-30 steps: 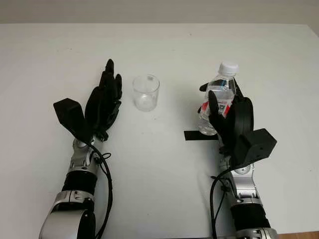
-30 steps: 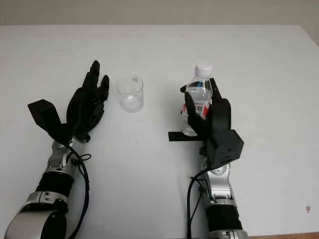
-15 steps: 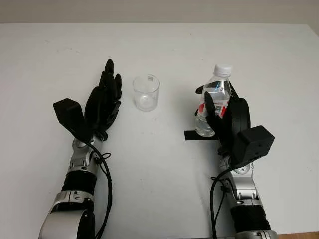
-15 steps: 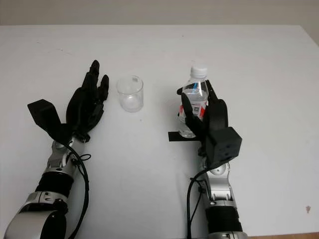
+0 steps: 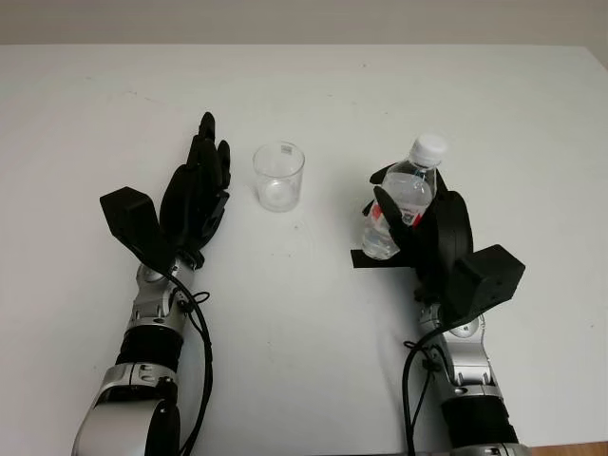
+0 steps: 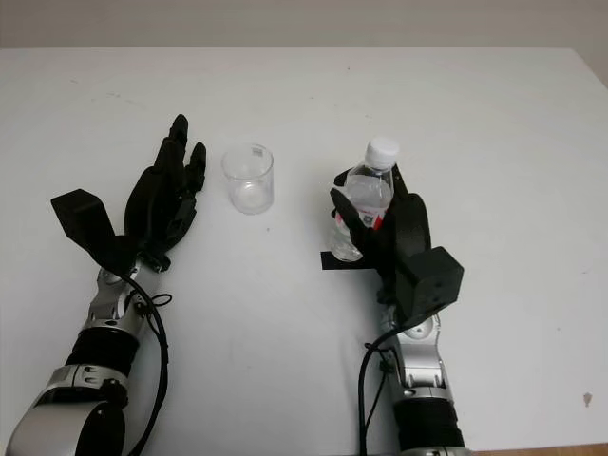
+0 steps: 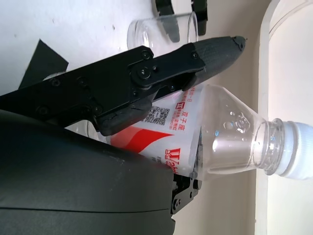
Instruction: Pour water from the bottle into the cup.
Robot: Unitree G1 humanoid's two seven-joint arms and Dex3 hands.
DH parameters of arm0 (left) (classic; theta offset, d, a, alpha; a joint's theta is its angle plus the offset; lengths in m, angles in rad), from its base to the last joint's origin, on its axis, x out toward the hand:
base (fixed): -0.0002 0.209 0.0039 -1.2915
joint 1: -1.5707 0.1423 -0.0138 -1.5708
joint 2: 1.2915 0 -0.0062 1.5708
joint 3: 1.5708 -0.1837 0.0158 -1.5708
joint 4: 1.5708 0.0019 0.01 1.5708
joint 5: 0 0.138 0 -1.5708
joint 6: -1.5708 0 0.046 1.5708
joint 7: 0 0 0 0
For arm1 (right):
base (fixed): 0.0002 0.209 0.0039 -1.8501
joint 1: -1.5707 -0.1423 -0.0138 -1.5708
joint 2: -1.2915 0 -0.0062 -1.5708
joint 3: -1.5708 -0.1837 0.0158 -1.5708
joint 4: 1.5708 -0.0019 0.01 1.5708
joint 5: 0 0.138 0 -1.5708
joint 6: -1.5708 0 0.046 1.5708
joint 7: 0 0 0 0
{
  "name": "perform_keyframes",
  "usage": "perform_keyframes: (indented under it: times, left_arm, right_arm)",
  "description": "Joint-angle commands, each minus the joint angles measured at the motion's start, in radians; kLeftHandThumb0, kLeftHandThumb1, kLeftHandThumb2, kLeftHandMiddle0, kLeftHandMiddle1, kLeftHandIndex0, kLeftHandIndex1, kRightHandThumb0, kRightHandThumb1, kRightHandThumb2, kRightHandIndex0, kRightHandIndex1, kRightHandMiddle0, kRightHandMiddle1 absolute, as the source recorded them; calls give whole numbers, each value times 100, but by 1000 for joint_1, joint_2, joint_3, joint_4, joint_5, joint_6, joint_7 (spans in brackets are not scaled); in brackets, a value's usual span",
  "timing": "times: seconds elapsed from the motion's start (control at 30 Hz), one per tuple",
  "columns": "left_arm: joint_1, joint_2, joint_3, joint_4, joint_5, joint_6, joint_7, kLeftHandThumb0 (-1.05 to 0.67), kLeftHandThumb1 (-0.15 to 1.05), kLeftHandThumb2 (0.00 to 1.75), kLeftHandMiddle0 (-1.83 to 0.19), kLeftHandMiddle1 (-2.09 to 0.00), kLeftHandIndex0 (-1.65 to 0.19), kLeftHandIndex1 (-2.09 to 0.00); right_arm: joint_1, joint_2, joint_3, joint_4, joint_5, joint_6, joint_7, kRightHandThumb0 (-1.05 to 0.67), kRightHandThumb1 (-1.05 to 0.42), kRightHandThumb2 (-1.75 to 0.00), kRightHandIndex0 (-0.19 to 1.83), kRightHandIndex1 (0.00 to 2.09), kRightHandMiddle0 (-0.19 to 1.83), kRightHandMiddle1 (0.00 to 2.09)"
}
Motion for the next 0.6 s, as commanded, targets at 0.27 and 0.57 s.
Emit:
perform_keyframes:
  times: [0.27, 0.57]
  left_arm:
    - [9, 10, -1, 25, 4, 10, -7, -85, 105, 73, 19, 0, 19, 0]
    - [-7, 10, 2, 49, 2, 0, -17, -85, 105, 71, 19, 0, 19, 0]
  right_arm:
    - [93, -13, -1, -37, 23, 12, 44, -63, -103, -5, -6, 111, 8, 182]
    - [150, -98, 14, -173, -11, 148, 103, -75, -96, -5, -8, 26, -15, 59]
